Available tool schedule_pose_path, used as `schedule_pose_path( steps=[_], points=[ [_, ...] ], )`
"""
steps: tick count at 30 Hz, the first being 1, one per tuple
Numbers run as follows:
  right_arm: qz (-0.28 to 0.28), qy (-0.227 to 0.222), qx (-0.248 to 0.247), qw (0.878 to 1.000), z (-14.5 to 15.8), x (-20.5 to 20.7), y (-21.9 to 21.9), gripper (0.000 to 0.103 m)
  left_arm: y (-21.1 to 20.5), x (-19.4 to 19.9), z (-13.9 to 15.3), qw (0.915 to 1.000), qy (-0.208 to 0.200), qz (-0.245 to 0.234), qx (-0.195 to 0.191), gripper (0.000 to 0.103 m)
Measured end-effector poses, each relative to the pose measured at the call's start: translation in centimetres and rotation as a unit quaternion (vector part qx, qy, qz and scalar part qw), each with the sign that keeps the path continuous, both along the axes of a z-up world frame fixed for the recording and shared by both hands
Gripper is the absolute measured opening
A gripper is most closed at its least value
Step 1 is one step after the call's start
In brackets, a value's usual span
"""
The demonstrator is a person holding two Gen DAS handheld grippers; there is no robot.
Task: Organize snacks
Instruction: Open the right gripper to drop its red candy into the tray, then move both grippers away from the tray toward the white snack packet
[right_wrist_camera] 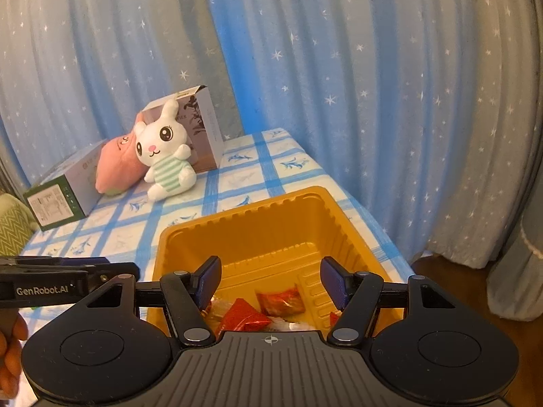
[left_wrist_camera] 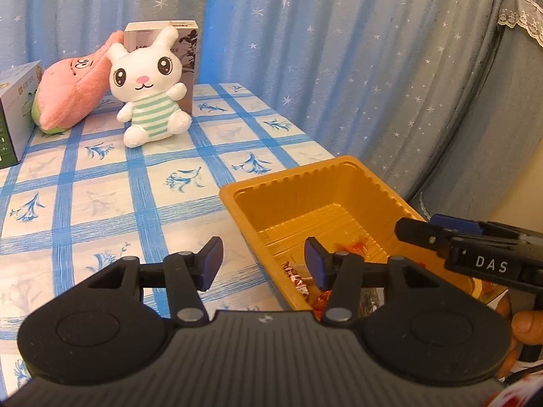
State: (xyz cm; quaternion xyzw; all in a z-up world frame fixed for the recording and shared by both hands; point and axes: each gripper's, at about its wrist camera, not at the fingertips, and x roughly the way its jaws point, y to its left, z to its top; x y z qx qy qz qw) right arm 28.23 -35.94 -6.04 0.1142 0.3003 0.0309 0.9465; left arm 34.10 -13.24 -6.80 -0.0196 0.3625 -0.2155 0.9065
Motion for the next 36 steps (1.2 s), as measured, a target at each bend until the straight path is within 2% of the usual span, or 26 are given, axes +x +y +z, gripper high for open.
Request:
schedule_pose_path(
  steps=[14, 21, 36],
  points=[
    [-0.003, 0.016, -0.007, 1.000, -0.2, 0.0, 0.8, 0.065, 0.9, -0.5, 0.4, 0.9999, -0.012, 0.006, 0.010, 0.054],
    [0.010, 0.016, -0.013, 1.000, 0.0, 0.2, 2.2, 0.065, 1.6, -0.7, 0.6, 0.9996, -0.021, 0.010, 0.018, 0.060],
    [0.053, 0.008, -0.019, 0.998, 0.2, 1.1, 6.5, 0.065, 6.7, -1.0, 1.3, 0.9985, -0.028, 0.039, 0.027, 0.074]
  ],
)
